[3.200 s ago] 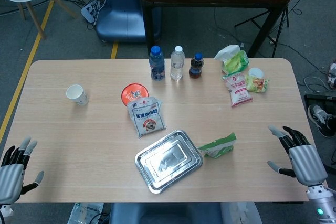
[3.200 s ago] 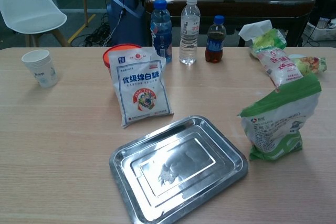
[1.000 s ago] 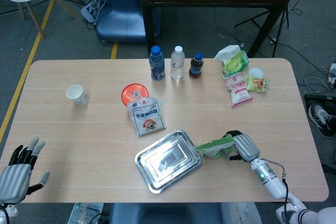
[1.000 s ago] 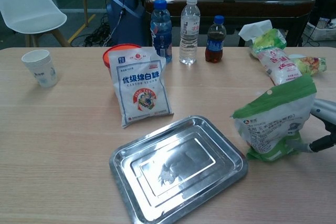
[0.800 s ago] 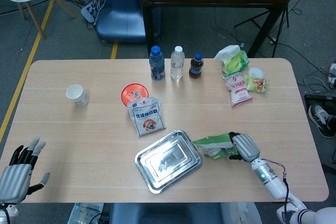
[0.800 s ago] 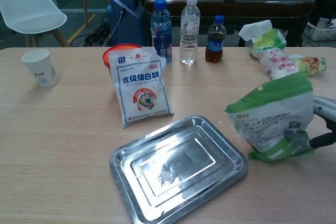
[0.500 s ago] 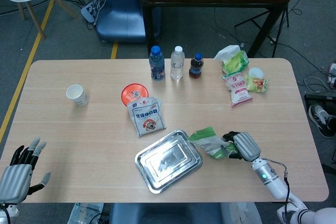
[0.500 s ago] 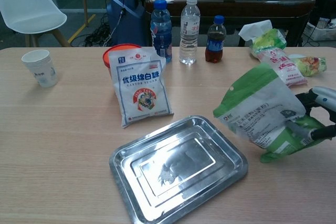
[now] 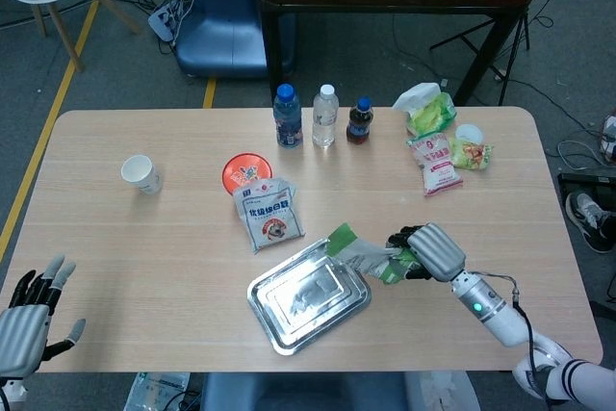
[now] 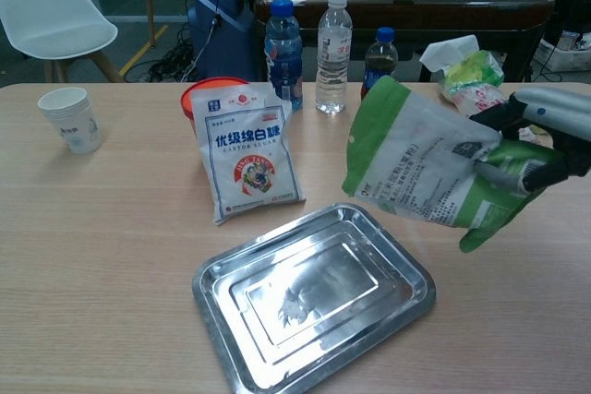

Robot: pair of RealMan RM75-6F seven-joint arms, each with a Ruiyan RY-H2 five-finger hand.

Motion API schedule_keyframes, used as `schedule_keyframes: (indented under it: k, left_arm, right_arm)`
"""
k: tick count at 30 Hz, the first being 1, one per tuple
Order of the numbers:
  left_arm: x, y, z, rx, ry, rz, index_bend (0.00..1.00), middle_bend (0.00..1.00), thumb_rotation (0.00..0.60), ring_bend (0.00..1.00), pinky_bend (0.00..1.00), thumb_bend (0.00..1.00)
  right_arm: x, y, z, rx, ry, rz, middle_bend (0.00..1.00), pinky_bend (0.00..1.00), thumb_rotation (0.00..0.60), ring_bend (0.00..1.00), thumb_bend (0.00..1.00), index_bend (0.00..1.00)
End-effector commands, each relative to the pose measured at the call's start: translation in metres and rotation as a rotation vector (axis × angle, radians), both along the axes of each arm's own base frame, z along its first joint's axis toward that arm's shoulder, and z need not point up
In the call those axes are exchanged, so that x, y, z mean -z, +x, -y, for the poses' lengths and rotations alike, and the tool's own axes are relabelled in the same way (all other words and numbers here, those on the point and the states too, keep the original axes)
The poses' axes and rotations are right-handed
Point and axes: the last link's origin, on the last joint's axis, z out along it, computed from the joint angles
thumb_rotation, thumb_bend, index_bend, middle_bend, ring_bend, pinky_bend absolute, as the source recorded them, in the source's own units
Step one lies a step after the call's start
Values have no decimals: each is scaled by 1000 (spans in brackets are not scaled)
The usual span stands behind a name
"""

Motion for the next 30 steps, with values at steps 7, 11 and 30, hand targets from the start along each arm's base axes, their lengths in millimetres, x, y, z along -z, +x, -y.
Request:
schedule_keyframes:
  k: [7,11,30]
  left_arm:
    - [-2,-4,3,-12,7,3,69,0,600,93,0,306]
    - [-2,-3,3,-11,8,5,69,0,600,92,0,305]
    - [-3,-3,3,-17,7,-3,69,0,600,93,0,305]
  right_arm:
    - [-14,63,26,-159,73,-244,675,691,600,589,759,778]
    - [-9,77,24,-215,117,-340,677,697,600,593,776,779]
    - [-4,86,18,-253,135,-413,677,704,600,598,809,781]
